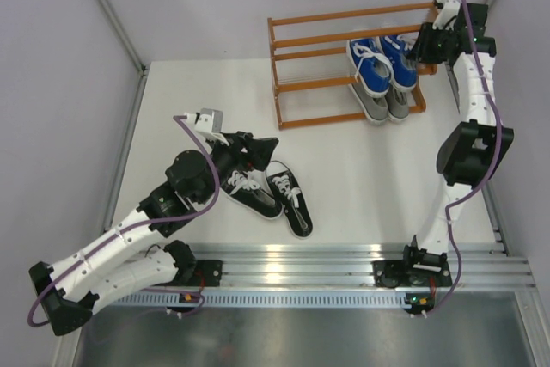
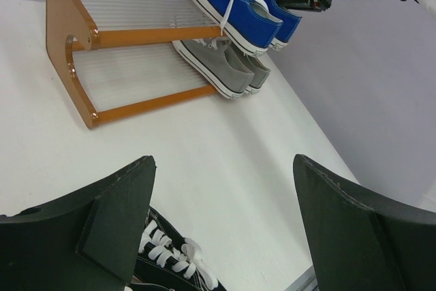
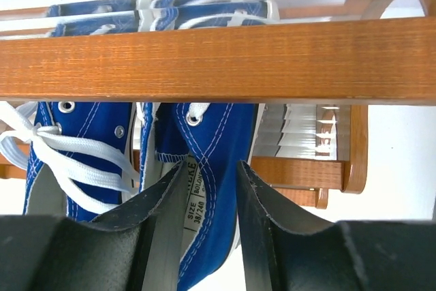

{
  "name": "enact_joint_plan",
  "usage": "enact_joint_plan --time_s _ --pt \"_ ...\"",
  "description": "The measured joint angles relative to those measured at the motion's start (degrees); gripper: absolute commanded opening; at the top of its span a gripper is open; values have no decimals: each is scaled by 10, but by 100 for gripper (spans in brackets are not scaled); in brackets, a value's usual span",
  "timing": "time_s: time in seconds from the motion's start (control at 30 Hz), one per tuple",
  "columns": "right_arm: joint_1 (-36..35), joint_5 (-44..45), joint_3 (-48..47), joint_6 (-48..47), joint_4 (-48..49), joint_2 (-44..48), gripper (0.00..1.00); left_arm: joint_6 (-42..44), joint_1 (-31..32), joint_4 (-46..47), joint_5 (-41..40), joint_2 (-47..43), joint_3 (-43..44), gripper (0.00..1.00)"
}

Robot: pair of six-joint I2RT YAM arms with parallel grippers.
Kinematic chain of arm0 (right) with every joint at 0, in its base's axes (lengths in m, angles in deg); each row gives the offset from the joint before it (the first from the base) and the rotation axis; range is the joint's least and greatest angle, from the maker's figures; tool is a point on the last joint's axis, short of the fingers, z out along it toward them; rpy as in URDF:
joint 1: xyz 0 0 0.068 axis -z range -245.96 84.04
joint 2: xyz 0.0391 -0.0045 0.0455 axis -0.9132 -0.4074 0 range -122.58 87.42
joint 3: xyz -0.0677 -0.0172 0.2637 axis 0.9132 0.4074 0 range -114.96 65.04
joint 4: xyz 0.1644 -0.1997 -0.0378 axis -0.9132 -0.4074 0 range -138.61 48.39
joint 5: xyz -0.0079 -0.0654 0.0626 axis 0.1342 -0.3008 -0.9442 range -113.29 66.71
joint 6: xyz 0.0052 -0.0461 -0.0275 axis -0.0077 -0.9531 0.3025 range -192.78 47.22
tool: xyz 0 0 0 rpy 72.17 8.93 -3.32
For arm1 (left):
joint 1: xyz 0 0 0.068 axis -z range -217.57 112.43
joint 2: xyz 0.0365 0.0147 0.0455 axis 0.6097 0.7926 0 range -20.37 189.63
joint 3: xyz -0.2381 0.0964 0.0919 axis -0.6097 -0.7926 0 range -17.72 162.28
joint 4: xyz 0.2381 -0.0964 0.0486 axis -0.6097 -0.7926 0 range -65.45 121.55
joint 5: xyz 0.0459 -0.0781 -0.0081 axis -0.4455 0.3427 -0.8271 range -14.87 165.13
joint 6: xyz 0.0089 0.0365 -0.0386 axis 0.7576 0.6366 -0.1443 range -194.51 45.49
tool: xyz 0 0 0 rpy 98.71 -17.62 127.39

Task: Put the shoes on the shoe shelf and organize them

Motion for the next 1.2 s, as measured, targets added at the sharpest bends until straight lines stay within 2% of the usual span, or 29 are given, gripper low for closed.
enact_joint_plan --time_s 0.27,0.33,0.37,0.47,0.57,1.2 --pt "-5 1 1 -11 -1 0 34 -1 0 0 0 0 0 87" --pt "-9 1 1 -16 -2 0 27 -1 0 0 0 0 0 87" --pt "-11 1 1 -18 -3 0 19 -1 0 0 0 0 0 87" --pt "-16 3 1 -27 -6 0 7 -1 0 0 0 -1 0 87" --pt "-18 4 1 -37 -10 0 0 -2 0 0 0 -1 0 87" --pt "-18 -67 1 -136 -24 0 0 -5 0 -1 0 -3 0 87"
